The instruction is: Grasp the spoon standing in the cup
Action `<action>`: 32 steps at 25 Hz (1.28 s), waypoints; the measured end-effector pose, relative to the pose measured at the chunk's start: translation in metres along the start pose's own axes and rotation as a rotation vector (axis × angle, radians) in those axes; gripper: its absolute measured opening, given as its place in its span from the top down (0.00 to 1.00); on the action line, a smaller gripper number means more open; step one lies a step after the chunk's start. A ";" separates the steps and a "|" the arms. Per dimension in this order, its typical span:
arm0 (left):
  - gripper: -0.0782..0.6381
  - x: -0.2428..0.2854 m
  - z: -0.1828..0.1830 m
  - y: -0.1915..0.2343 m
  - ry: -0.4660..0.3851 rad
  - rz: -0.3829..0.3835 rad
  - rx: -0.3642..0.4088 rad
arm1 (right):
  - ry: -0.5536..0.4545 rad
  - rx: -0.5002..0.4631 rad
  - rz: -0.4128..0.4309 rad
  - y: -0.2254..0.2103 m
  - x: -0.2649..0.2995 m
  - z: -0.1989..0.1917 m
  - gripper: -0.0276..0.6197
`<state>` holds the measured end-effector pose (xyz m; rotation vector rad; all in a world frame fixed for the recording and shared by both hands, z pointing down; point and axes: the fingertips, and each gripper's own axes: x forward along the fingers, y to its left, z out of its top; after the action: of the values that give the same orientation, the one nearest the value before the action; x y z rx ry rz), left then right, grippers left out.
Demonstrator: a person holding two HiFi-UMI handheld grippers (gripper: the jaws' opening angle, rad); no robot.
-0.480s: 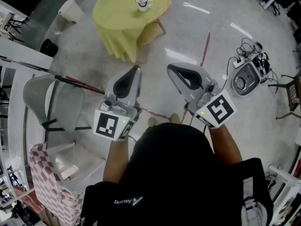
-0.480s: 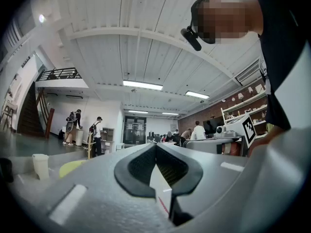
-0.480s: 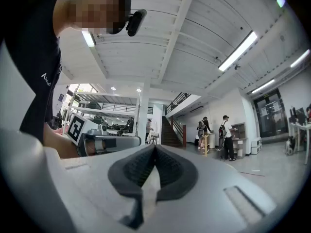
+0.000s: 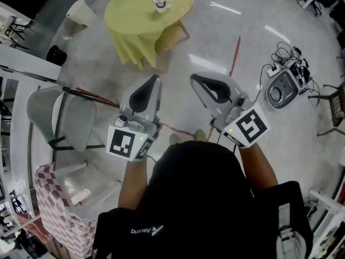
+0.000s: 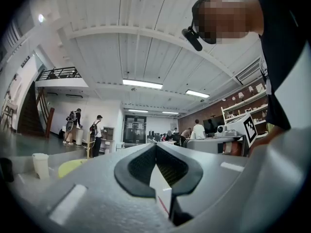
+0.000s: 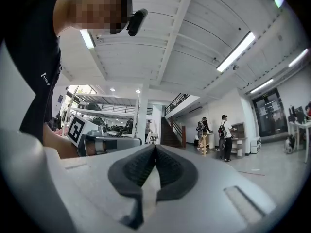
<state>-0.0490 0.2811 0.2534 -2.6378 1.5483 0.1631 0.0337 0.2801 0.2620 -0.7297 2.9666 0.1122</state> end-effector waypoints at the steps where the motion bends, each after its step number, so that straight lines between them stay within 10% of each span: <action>1: 0.88 0.002 0.000 -0.001 -0.001 0.000 0.000 | 0.001 0.001 0.000 -0.002 -0.001 0.000 0.95; 12: 0.87 0.030 -0.004 -0.010 0.018 0.058 0.011 | -0.010 0.042 0.039 -0.014 -0.018 0.003 0.95; 21: 0.67 0.066 -0.013 -0.008 0.045 0.108 0.018 | -0.012 0.055 0.069 -0.041 -0.033 -0.002 0.95; 32: 0.64 0.119 -0.046 0.056 0.073 0.153 -0.012 | 0.010 0.052 0.059 -0.094 0.000 -0.024 0.95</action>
<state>-0.0381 0.1458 0.2823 -2.5607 1.7779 0.0860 0.0753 0.1948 0.2814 -0.6389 2.9891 0.0350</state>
